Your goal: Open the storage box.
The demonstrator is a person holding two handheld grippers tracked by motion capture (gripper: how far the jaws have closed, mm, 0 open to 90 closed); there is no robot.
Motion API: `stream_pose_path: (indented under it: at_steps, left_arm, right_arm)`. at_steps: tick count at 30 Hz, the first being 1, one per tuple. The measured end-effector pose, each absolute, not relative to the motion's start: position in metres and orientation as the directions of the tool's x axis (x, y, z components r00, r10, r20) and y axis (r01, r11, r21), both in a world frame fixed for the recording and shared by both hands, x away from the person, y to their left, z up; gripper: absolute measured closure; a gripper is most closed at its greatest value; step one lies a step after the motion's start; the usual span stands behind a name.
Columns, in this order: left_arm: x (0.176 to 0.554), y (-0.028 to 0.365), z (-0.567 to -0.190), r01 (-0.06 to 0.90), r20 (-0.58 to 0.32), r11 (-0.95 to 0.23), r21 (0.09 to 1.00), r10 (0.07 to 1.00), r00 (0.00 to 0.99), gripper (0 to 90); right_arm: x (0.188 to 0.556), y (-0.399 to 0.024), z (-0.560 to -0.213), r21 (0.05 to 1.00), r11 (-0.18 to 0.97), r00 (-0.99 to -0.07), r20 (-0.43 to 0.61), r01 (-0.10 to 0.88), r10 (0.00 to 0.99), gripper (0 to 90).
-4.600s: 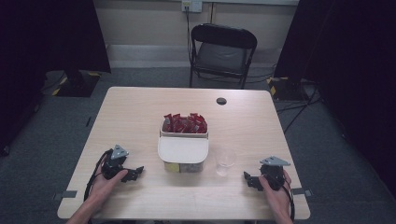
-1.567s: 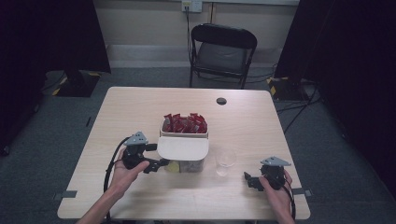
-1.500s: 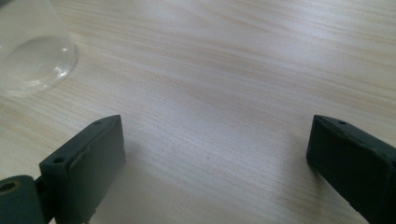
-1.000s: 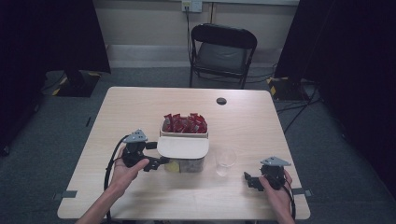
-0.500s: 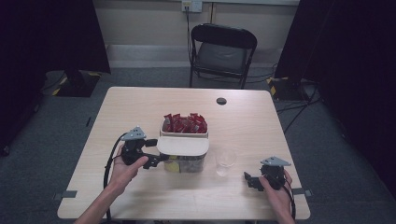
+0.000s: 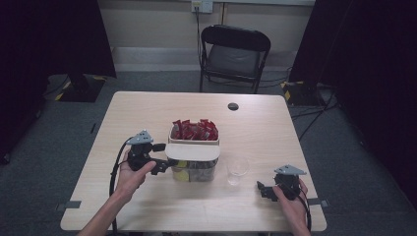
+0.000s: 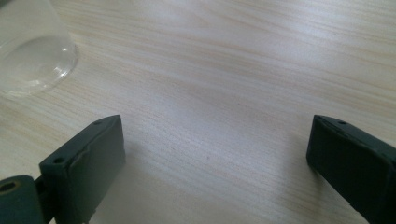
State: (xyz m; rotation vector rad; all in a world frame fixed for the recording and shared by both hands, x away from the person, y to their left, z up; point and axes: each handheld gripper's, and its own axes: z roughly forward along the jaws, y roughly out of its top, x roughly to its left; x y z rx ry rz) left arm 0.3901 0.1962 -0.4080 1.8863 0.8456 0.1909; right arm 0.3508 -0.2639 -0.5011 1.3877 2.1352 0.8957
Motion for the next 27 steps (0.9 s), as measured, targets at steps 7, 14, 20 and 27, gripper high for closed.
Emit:
stream_pose_path:
  at_steps: [7,14,20,27]
  left_arm:
    - [0.392,0.198,-0.4,0.461,-0.237,-0.218,0.86,0.63,0.74,16.0]
    - [0.397,0.199,-0.393,0.459,-0.229,-0.233,0.857,0.627,0.745,15.9]
    - [0.4,0.197,-0.392,0.458,-0.234,-0.225,0.86,0.622,0.747,15.8]
    - [0.405,0.195,-0.392,0.461,-0.242,-0.218,0.86,0.622,0.745,15.7]
  right_arm:
    - [0.351,-0.264,-0.501,0.72,0.287,-0.401,-0.014,0.632,0.916,3.9]
    - [0.351,-0.264,-0.501,0.72,0.287,-0.4,-0.014,0.632,0.916,3.9]
    - [0.351,-0.264,-0.501,0.72,0.287,-0.401,-0.014,0.632,0.916,3.9]
    - [0.351,-0.264,-0.501,0.72,0.287,-0.4,-0.014,0.632,0.916,3.9]
